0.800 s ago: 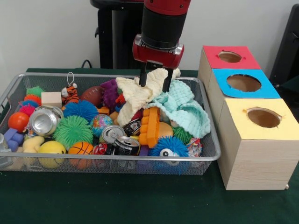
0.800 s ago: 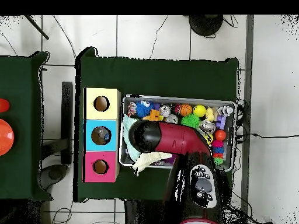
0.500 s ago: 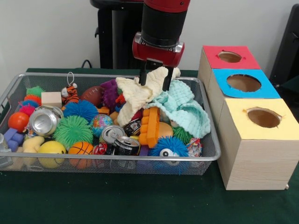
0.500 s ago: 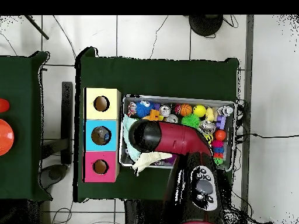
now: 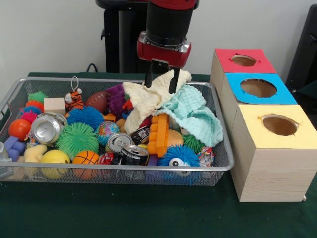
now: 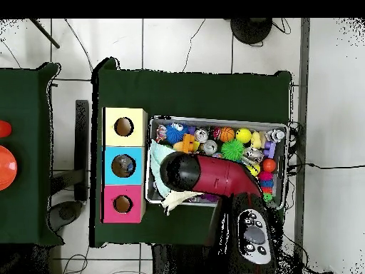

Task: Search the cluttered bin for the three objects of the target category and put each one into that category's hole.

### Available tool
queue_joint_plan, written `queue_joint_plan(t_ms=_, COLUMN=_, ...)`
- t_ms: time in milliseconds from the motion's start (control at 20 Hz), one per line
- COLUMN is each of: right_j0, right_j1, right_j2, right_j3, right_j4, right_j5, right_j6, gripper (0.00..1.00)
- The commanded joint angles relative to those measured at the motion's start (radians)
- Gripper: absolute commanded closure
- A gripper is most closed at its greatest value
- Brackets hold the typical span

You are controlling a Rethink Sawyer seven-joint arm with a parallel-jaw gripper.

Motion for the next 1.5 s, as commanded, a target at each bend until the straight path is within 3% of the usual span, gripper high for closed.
queue_joint_plan(t_ms=50, right_j0=-0.072, right_j1=0.040, right_j2=0.104, right_j3=0.118, right_j4=-0.054, right_j5=-0.046, right_j6=-0.015, gripper=0.00)
queue_joint_plan(t_ms=450, right_j0=-0.096, right_j1=0.113, right_j2=0.135, right_j3=0.132, right_j4=-0.101, right_j5=-0.090, right_j6=-0.030, gripper=0.00)
queue_joint_plan(t_ms=900, right_j0=-0.182, right_j1=0.197, right_j2=0.260, right_j3=0.150, right_j4=-0.153, right_j5=-0.170, right_j6=-0.058, gripper=0.00)
queue_joint_plan(t_ms=1200, right_j0=-0.234, right_j1=0.258, right_j2=0.311, right_j3=0.110, right_j4=-0.185, right_j5=-0.164, right_j6=-0.079, gripper=0.00)
queue_joint_plan(t_ms=1350, right_j0=-0.234, right_j1=0.256, right_j2=0.313, right_j3=0.090, right_j4=-0.206, right_j5=-0.117, right_j6=-0.092, gripper=0.00)
queue_joint_plan(t_ms=1400, right_j0=-0.228, right_j1=0.249, right_j2=0.309, right_j3=0.086, right_j4=-0.219, right_j5=-0.119, right_j6=-0.074, gripper=1.00)
queue_joint_plan(t_ms=1500, right_j0=-0.201, right_j1=0.236, right_j2=0.281, right_j3=0.080, right_j4=-0.214, right_j5=-0.102, right_j6=-0.041, gripper=1.00)
